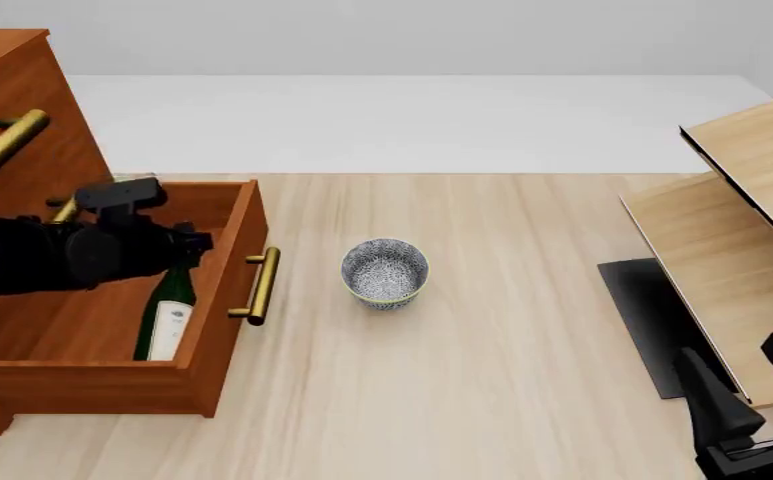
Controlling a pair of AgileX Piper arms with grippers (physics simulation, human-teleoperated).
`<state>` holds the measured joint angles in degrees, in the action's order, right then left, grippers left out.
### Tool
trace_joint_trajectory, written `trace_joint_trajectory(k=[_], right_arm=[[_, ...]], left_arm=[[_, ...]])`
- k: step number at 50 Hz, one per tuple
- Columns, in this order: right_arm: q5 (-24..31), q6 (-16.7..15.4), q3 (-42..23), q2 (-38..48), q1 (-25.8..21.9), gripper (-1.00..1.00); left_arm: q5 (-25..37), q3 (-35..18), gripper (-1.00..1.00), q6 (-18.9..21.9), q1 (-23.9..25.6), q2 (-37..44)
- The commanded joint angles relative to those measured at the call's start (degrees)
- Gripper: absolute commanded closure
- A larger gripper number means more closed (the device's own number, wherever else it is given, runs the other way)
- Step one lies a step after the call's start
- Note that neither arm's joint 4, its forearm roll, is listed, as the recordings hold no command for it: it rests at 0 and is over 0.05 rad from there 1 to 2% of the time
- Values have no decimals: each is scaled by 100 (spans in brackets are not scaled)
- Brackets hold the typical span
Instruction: Put the wine bottle in the bottom drawer of the cabinet.
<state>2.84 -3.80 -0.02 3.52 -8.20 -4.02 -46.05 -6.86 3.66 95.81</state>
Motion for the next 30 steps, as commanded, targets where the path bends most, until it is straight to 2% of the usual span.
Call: trace_joint_trajectory(k=[1,30], right_arm=[[-28,16,0,21,-4,-100],[-6,-19,0,3,-4,-100]], left_arm=[[574,455,-100,59,68,184],[956,277,-100,1,141,-212]])
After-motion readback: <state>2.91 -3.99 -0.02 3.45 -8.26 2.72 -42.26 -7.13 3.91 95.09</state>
